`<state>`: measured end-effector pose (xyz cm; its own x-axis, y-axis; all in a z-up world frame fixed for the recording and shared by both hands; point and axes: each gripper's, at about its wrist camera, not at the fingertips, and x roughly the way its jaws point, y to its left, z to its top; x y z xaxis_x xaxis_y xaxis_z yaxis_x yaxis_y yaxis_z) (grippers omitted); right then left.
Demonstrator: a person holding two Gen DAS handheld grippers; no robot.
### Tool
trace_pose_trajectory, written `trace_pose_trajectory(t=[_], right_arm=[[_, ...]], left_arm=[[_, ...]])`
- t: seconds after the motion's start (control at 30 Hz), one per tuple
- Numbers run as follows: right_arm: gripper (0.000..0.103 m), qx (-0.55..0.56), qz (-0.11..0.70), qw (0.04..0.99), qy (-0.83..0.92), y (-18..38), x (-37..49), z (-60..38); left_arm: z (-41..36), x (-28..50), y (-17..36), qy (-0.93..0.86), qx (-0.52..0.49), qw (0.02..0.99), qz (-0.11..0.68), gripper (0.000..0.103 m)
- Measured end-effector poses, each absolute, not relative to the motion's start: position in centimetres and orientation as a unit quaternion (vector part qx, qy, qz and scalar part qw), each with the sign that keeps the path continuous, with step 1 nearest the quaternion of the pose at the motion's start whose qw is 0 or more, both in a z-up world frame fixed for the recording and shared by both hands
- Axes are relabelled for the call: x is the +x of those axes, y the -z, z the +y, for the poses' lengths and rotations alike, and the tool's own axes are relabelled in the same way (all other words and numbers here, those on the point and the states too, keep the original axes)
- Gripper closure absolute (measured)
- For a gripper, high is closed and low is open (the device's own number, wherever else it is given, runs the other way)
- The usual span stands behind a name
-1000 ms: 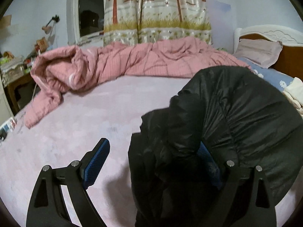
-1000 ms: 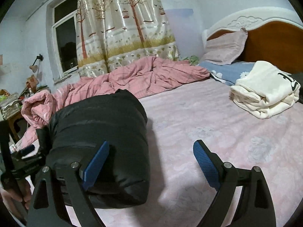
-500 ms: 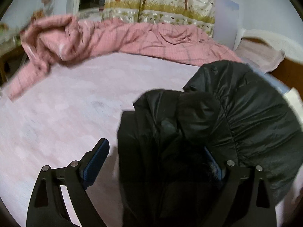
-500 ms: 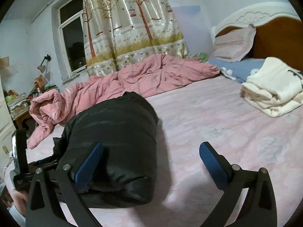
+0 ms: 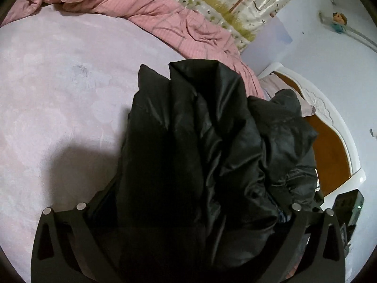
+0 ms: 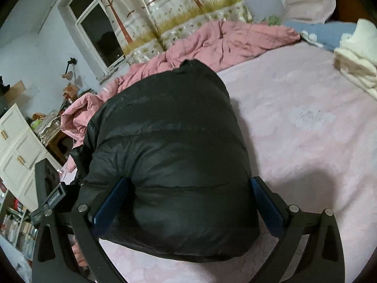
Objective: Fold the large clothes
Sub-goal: 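Carry the jacket bundle with both tools toward the cream clothes stack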
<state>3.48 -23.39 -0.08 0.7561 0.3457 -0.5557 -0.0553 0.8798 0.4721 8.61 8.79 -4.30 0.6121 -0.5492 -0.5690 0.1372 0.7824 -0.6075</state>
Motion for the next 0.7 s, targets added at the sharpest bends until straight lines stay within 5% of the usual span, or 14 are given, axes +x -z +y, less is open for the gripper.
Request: trace_pose_trajectory(t=[0.27, 0.4, 0.5, 0.7], right_arm=[[0.004, 0.236, 0.336, 0.904, -0.116, 1.1, 4.4, -23.5], [0.035, 0.203, 0.313, 0.921, -0.116, -0.1, 3.9, -22.6], [0.049, 0.171, 0.29, 0.935, -0.11, -1.0, 3.0, -21.7], [0.056, 0.147, 0.247, 0.953, -0.097, -3.5, 0.6, -21.5]], left_arm=[[8.8, 8.6, 4.3, 0.209, -0.264, 0.852, 0.4, 0.0], [8.6, 8.3, 3.7, 0.215, -0.265, 0.86, 0.38, 0.04], [8.0, 7.7, 2.6, 0.211, -0.238, 0.878, 0.357, 0.056], [6.7, 5.9, -0.6, 0.222, -0.189, 0.909, 0.298, 0.063]])
